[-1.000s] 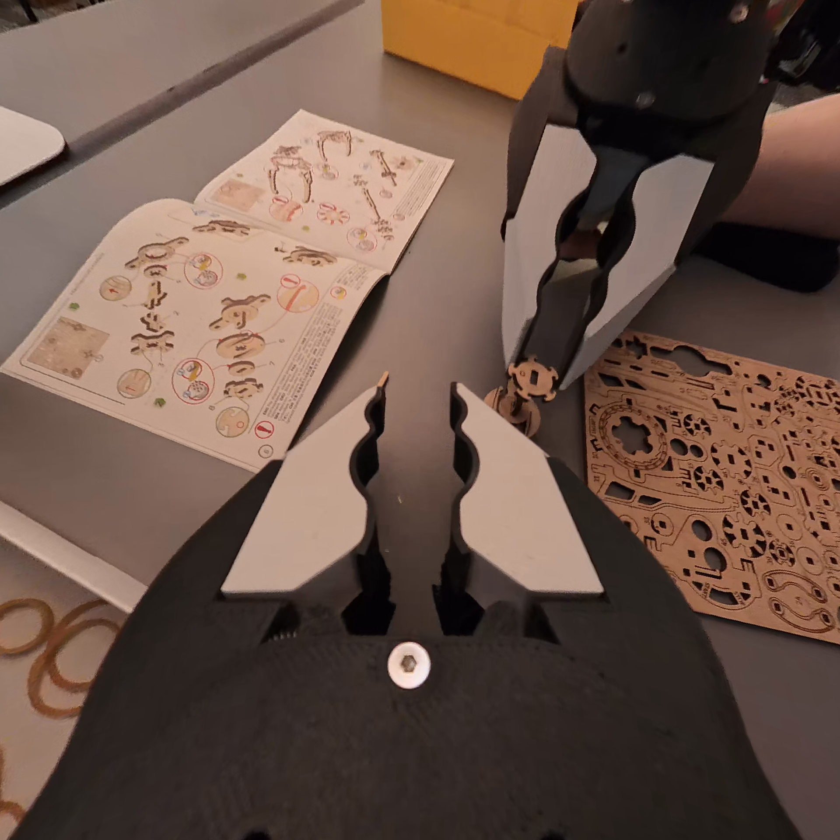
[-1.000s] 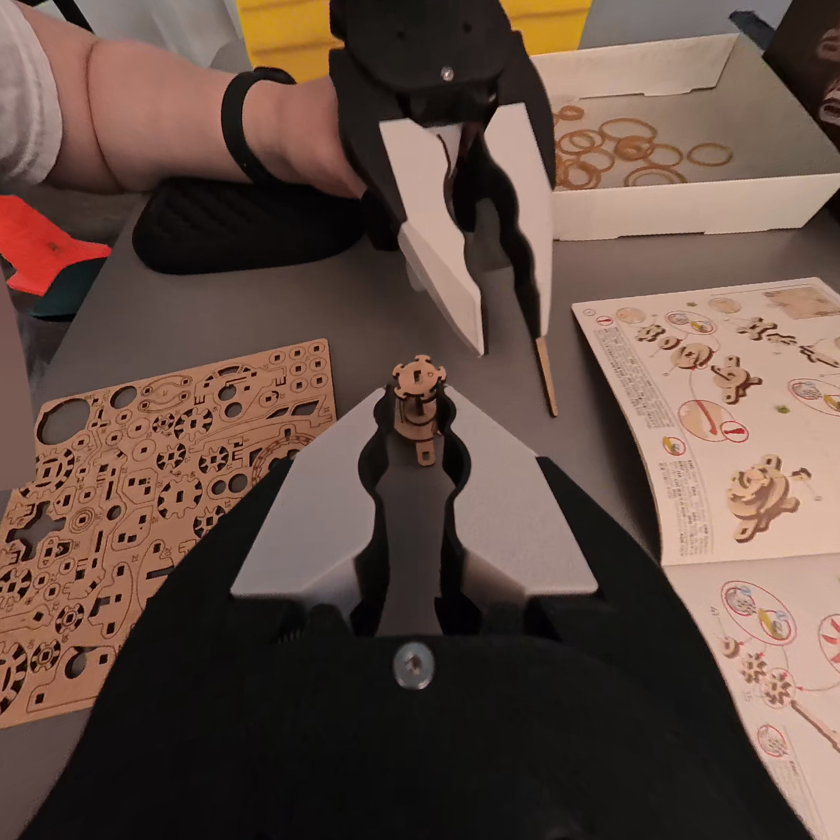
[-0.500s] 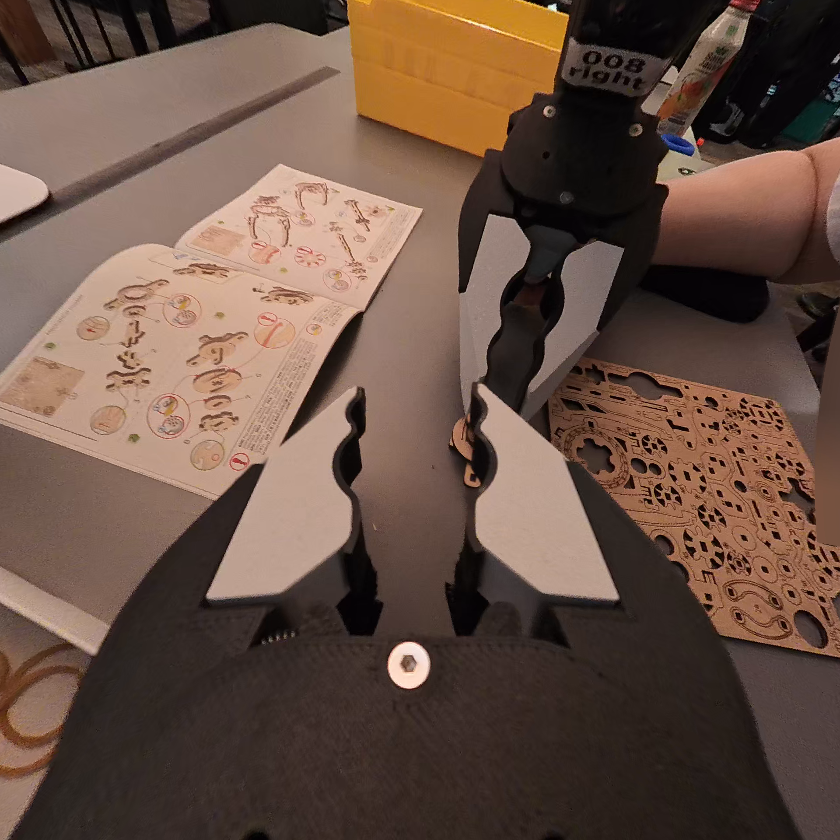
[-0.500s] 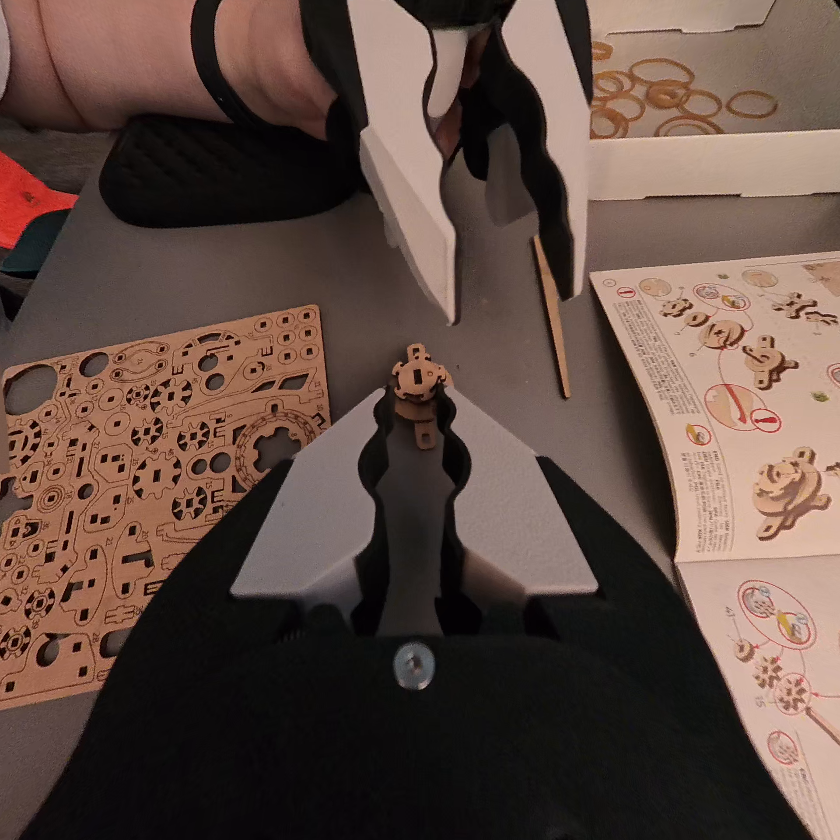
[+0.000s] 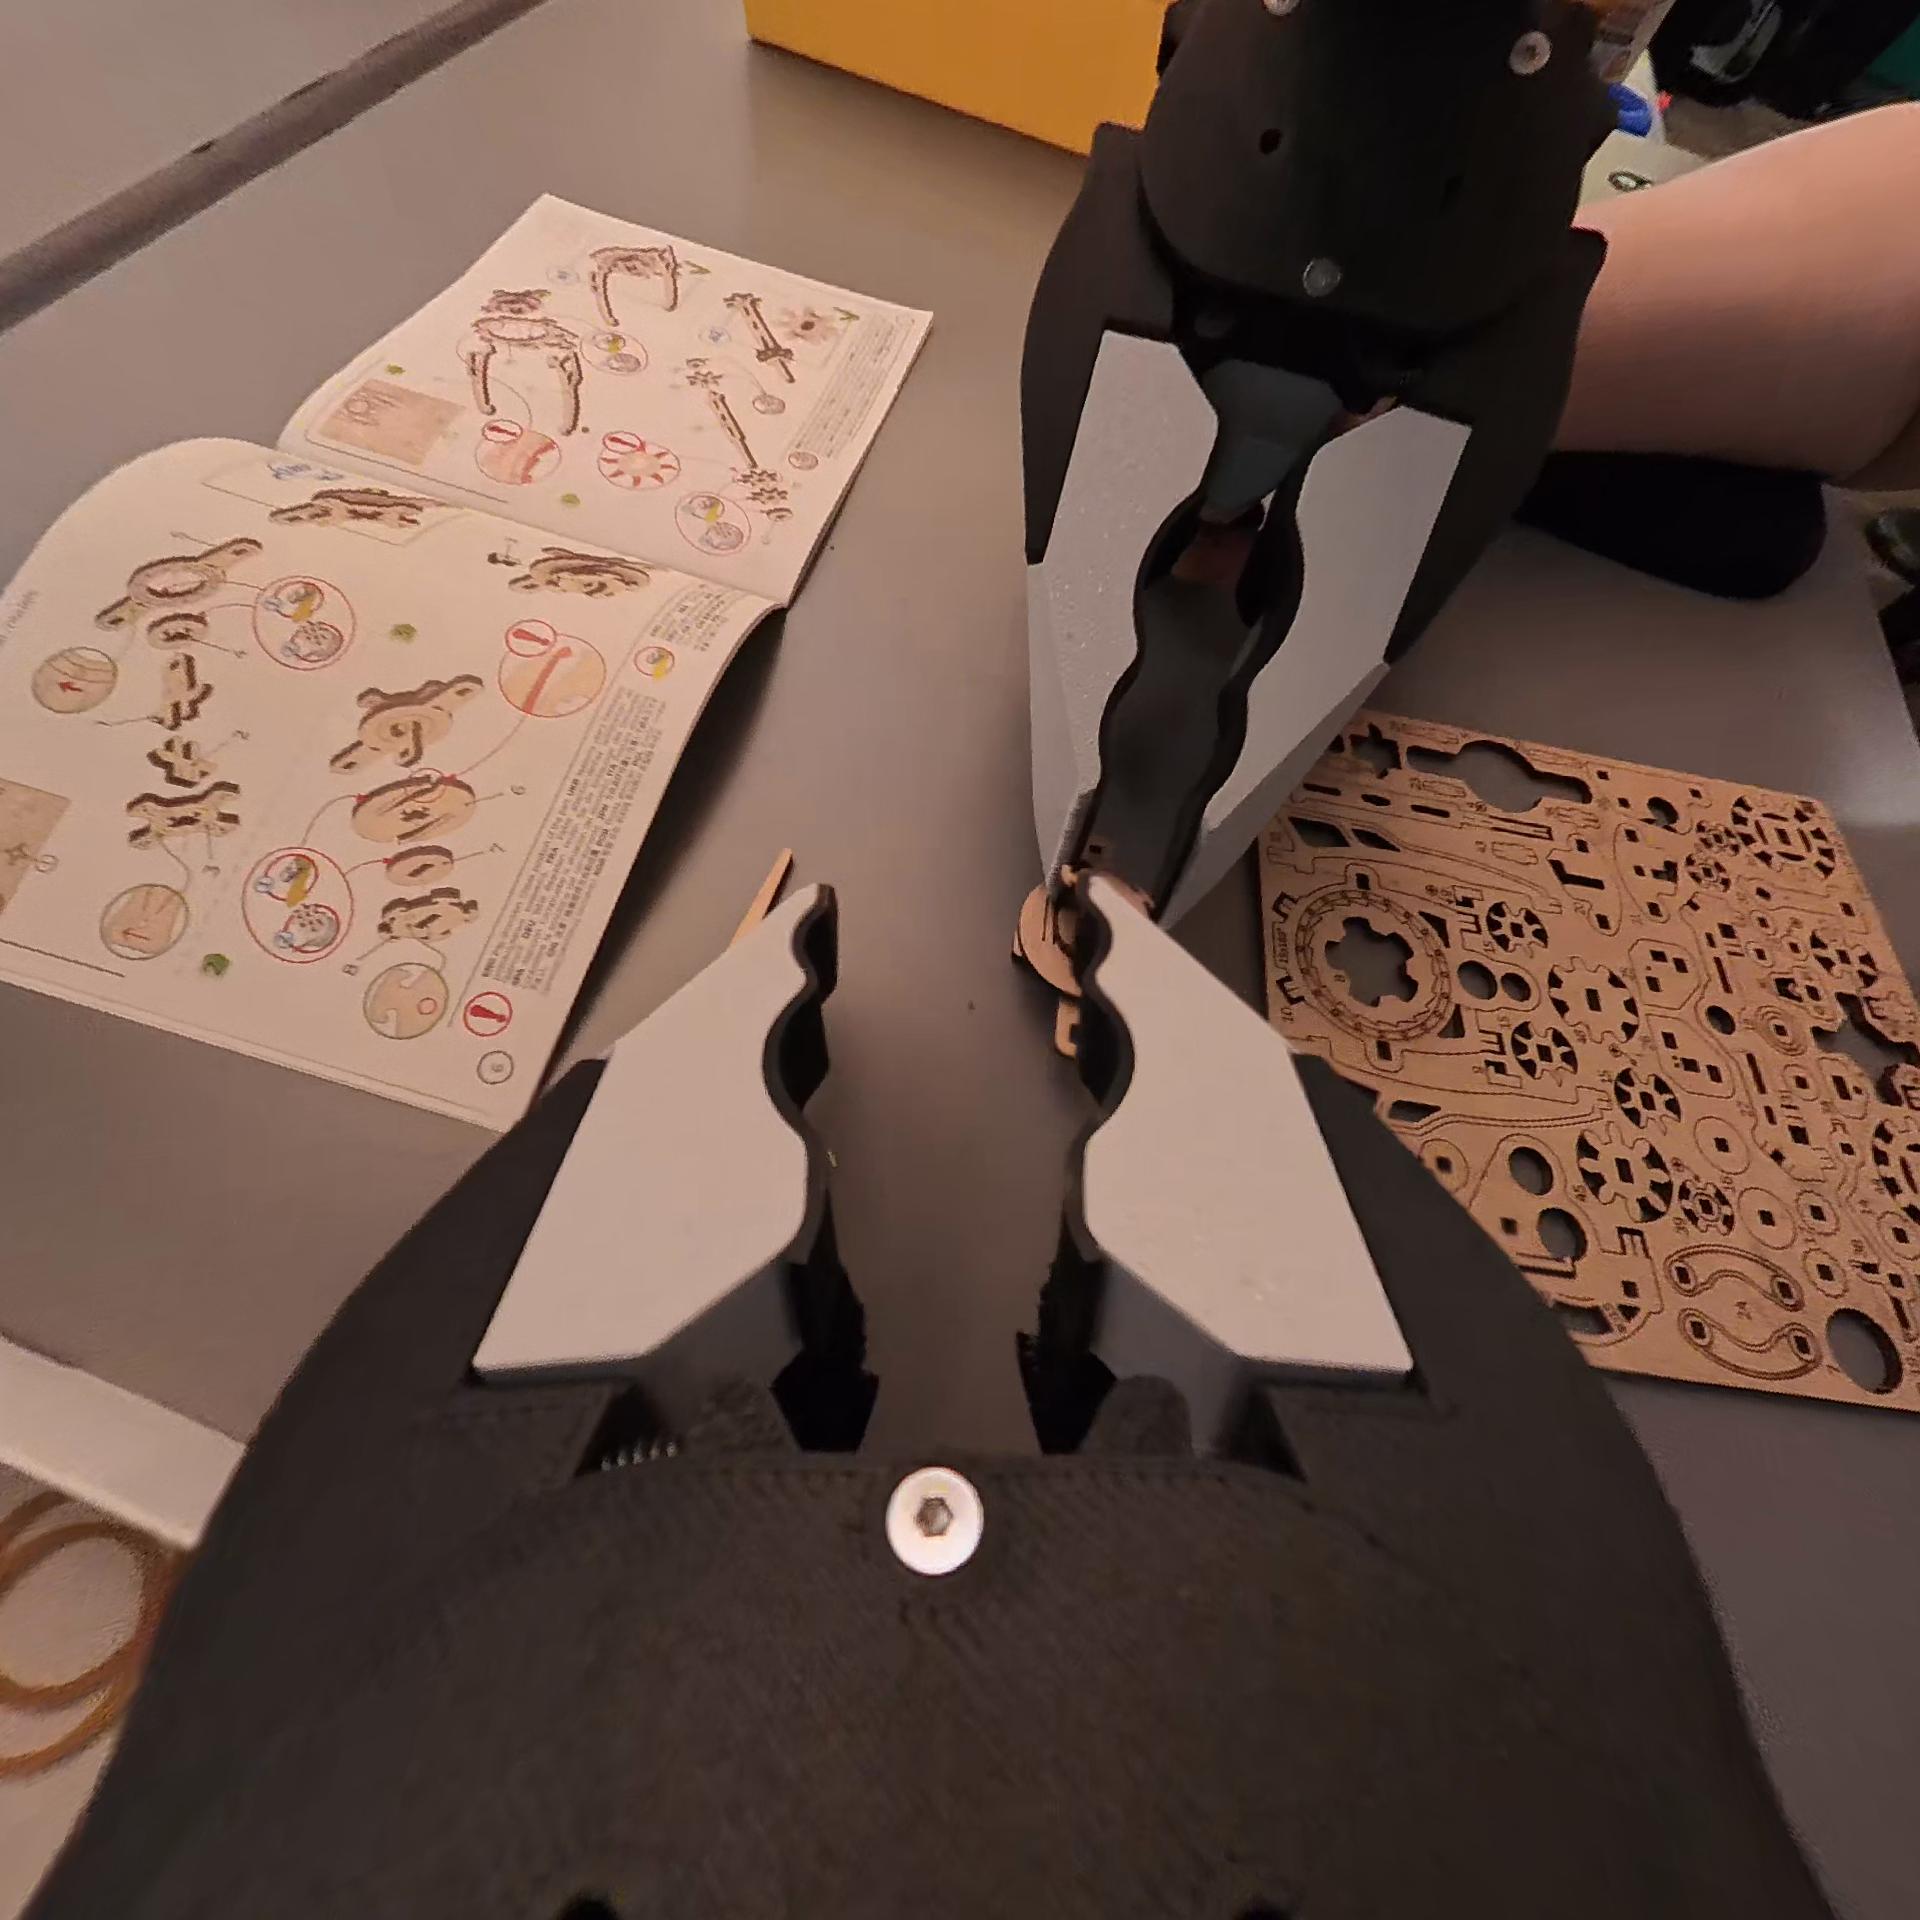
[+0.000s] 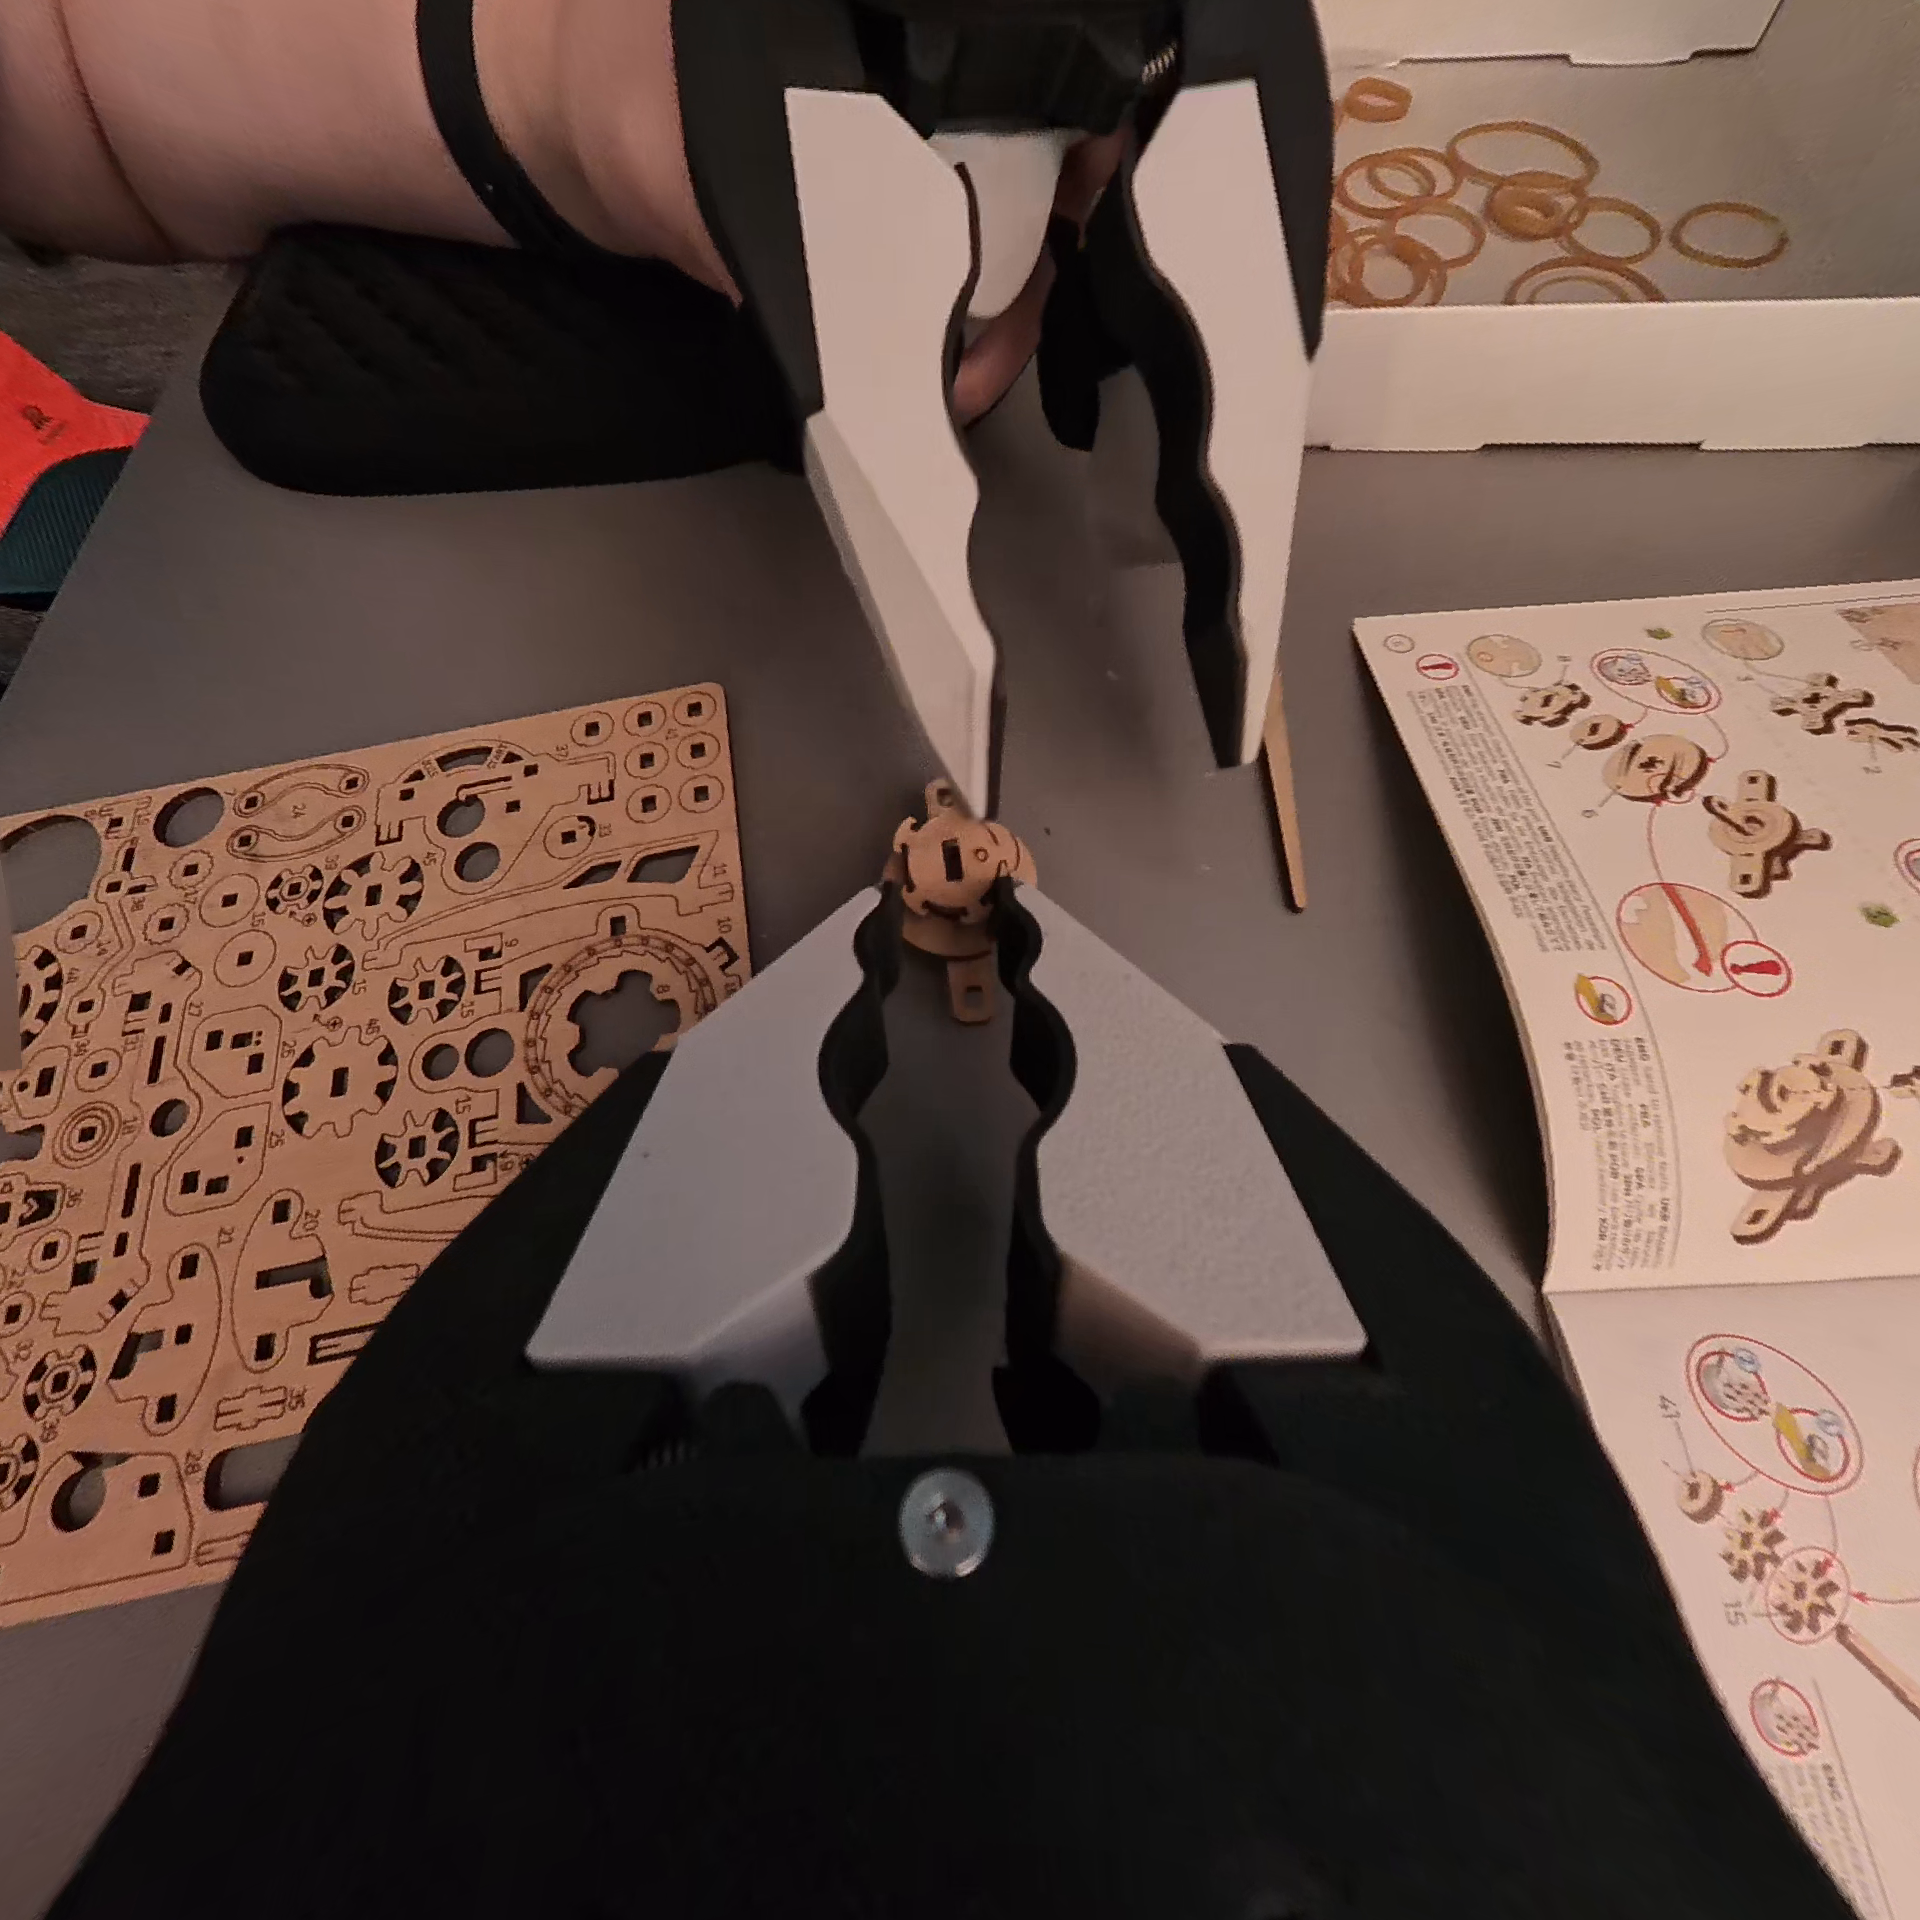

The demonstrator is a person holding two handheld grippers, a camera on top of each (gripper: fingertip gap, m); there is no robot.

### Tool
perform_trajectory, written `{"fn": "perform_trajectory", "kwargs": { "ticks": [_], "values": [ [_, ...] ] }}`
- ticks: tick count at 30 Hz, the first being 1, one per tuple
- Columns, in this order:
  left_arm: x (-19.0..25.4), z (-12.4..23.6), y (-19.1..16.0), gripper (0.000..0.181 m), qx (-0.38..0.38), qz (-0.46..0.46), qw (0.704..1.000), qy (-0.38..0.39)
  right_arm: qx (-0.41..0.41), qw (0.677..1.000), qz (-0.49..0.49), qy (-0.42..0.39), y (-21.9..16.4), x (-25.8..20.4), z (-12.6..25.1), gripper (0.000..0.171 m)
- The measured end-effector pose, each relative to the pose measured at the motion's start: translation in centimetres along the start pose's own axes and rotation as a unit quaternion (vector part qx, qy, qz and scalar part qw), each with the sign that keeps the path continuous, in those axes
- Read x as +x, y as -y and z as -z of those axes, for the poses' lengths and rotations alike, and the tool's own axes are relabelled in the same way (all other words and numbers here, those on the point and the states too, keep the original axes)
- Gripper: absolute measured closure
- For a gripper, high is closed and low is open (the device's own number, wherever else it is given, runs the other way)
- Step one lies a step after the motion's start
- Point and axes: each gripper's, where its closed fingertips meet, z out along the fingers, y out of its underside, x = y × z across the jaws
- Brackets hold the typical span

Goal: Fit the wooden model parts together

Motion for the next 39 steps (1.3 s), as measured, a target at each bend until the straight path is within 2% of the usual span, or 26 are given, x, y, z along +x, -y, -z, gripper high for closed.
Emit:
{"fn": "perform_trajectory", "kwargs": {
  "ticks": [3, 6, 8, 10, 13, 19, 22, 25, 39],
  "values": [
    [0.2, 0.9, 0.7, 0.152, 0.018, -0.003, 1.000, -0.017, -0.001, 1.000, 0.003, -0.003, 0.0, 0.0, 0.0, 0.153],
    [2.9, 1.9, 1.9, 0.155, 0.048, -0.004, 0.992, -0.114, -0.001, 1.000, 0.005, -0.003, 0.1, 0.0, 0.1, 0.153],
    [3.8, 1.9, 1.2, 0.154, 0.031, -0.022, 0.989, -0.142, 0.001, 1.000, 0.006, -0.003, 0.2, 0.0, 0.1, 0.153],
    [3.4, 1.2, 0.0, 0.143, 0.005, -0.054, 0.992, -0.118, 0.001, 1.000, 0.005, -0.004, 0.2, 0.0, 0.2, 0.153],
    [3.3, 0.8, 0.0, 0.140, 0.003, -0.079, 0.992, -0.098, 0.005, 1.000, 0.003, -0.004, 0.4, 0.0, 0.3, 0.153],
    [3.6, 0.5, 0.7, 0.149, 0.002, -0.177, 0.984, -0.020, 0.010, 1.000, -0.004, -0.001, 0.5, 0.0, 0.4, 0.153],
    [3.4, 0.2, 0.4, 0.150, -0.017, -0.188, 0.982, -0.002, 0.013, 1.000, -0.005, 0.000, 0.6, 0.0, 0.4, 0.153],
    [3.4, 0.2, 0.0, 0.163, -0.029, -0.207, 0.978, 0.005, 0.015, 1.000, -0.006, 0.001, 0.7, 0.0, 0.4, 0.154],
    [3.2, -0.2, -0.9, 0.165, -0.045, -0.182, 0.982, -0.008, 0.008, 1.000, 0.003, 0.002, 0.5, -0.1, 0.3, 0.153]
  ]
}}
